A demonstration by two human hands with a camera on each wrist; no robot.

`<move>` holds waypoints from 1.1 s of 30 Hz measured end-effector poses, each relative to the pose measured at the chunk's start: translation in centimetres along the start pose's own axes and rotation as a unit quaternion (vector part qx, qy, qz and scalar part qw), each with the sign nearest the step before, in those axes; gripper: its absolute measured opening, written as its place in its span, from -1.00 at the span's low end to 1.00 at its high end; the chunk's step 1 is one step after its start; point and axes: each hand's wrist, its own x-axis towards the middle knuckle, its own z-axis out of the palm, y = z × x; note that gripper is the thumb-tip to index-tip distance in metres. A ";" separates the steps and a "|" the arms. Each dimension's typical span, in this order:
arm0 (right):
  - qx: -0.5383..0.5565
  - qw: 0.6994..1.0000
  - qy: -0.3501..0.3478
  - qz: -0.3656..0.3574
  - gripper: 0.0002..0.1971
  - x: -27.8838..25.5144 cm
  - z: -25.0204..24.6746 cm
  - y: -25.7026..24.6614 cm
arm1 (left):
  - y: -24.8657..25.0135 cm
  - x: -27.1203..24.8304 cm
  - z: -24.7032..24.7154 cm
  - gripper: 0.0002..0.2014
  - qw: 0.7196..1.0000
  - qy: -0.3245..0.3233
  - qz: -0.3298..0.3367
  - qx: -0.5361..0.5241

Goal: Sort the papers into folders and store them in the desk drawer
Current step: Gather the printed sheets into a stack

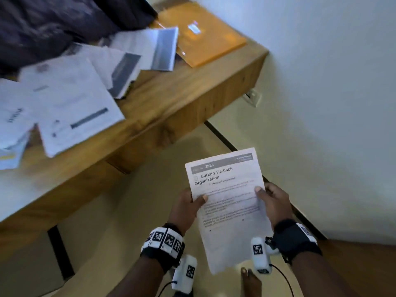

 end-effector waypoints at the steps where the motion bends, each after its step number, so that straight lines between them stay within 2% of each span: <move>1: 0.010 1.000 0.000 -0.010 -0.88 -1.0 0.9 -2.0 | 1.2 -0.5 -1.7 -0.92 1.000 0.012 0.010 -0.006; 8: -0.009 0.995 -0.027 -0.092 -0.86 -5.0 8.9 -13.6 | 8.5 -3.8 -12.7 -0.81 0.991 0.055 0.108 -0.054; 12: -0.018 0.993 -0.058 -0.104 -0.88 -5.5 14.3 -18.1 | 10.1 -5.5 -17.8 -0.70 0.990 0.062 0.104 -0.071; 15: 0.000 0.990 -0.087 -0.110 -0.86 -5.6 18.4 -21.2 | 10.6 -6.1 -21.4 -0.63 0.985 0.106 0.110 -0.081; 17: 0.001 0.987 -0.108 -0.120 -0.82 -5.7 21.0 -23.4 | 11.0 -6.3 -23.8 -0.66 0.980 0.145 0.106 -0.090; 20: -0.019 0.982 -0.132 -0.131 -0.84 -4.3 25.0 -25.7 | 11.3 -5.3 -27.2 -0.69 0.970 0.205 0.107 -0.080; 23: -0.080 0.971 -0.173 -0.146 -0.91 -1.8 28.8 -26.8 | 11.8 -3.7 -30.5 -0.62 0.964 0.242 0.093 -0.061; 25: -0.113 0.962 -0.183 -0.166 -0.89 -0.1 31.3 -27.8 | 12.3 -2.4 -32.6 -0.50 0.960 0.263 0.085 -0.040; 29: -0.163 0.944 -0.210 -0.194 -0.84 3.9 36.6 -30.3 | 13.7 0.9 -36.8 -0.12 0.955 0.289 0.049 0.036; 31: -0.167 0.943 -0.217 -0.187 -0.69 6.2 38.8 -31.0 | 14.7 2.5 -38.2 -0.04 0.947 0.312 0.013 0.074; 33: -0.178 0.941 -0.221 -0.184 -0.72 7.9 40.9 -31.6 | 15.3 3.8 -39.2 -0.02 0.935 0.334 0.008 0.116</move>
